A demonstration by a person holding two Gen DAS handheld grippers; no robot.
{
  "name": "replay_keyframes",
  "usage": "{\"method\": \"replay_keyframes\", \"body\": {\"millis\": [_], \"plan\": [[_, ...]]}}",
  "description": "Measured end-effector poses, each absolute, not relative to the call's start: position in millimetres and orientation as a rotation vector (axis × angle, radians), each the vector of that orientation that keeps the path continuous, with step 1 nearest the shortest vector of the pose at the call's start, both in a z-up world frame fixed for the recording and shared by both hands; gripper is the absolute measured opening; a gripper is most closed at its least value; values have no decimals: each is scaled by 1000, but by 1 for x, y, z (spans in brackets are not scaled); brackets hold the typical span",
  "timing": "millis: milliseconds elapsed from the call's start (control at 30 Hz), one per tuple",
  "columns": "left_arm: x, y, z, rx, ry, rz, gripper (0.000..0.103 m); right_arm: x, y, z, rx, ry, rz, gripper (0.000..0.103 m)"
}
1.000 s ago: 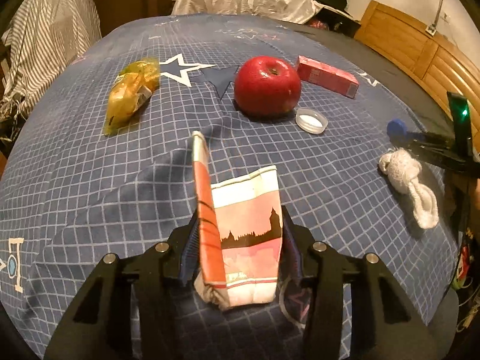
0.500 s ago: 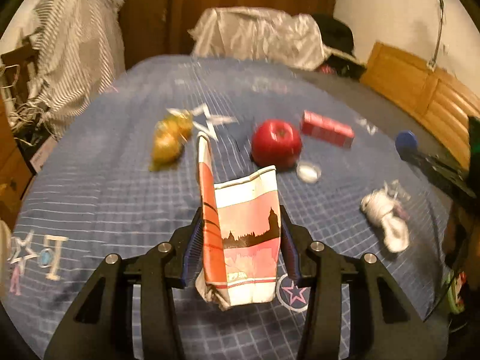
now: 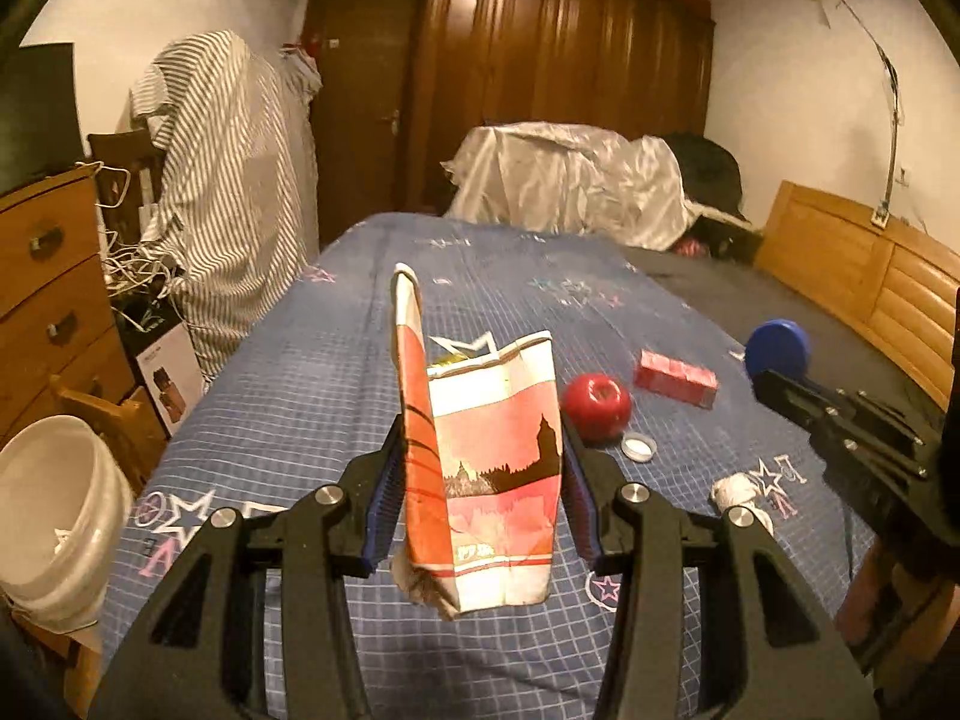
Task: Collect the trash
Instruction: 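Carry the paper cup and blue cap with both tools to the bucket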
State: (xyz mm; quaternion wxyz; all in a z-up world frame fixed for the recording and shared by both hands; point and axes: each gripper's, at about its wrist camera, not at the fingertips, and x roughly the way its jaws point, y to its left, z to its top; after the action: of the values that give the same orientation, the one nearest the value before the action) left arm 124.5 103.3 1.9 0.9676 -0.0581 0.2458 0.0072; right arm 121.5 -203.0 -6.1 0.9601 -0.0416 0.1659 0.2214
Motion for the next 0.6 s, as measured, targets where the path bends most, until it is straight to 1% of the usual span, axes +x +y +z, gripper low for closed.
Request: {"method": "replay_keyframes", "body": {"millis": [233, 600], "plan": [[108, 117, 16, -128, 462, 43, 45, 107, -161, 13, -92, 319, 461, 13], [105, 118, 18, -130, 457, 35, 45, 100, -149, 18, -84, 321, 461, 13]]}}
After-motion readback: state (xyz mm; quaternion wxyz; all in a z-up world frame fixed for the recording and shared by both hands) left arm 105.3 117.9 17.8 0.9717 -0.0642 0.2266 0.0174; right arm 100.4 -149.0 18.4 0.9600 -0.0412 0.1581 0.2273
